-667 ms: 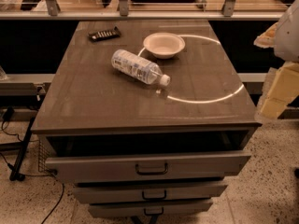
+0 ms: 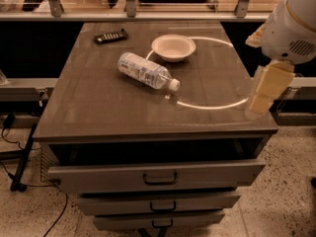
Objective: Place blue plastic bottle into paper bowl
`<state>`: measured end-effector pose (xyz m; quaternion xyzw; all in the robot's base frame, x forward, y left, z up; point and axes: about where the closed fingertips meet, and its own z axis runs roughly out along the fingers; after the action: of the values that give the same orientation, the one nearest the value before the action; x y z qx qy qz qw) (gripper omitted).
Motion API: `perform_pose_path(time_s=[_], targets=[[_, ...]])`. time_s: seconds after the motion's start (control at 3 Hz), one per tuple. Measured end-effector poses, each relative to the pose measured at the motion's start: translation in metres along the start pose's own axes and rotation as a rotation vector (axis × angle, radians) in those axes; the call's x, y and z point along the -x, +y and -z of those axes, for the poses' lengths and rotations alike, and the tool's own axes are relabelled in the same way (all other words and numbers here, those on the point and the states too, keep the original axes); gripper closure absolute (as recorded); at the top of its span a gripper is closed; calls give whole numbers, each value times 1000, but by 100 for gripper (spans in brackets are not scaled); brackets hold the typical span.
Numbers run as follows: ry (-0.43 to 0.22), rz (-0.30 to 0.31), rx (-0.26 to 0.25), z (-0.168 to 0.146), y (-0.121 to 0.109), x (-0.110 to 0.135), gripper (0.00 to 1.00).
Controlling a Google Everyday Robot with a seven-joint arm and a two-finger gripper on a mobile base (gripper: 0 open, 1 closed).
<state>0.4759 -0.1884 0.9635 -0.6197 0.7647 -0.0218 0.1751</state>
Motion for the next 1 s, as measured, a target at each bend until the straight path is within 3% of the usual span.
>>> perform_pose_path(time_s=[0.33,0.67,1.0], targets=[[-63,37,8,-46,-47,55,0],[-90,35,21,-76,-65,90,0],[-100,9,46,-104,-69,122,0]])
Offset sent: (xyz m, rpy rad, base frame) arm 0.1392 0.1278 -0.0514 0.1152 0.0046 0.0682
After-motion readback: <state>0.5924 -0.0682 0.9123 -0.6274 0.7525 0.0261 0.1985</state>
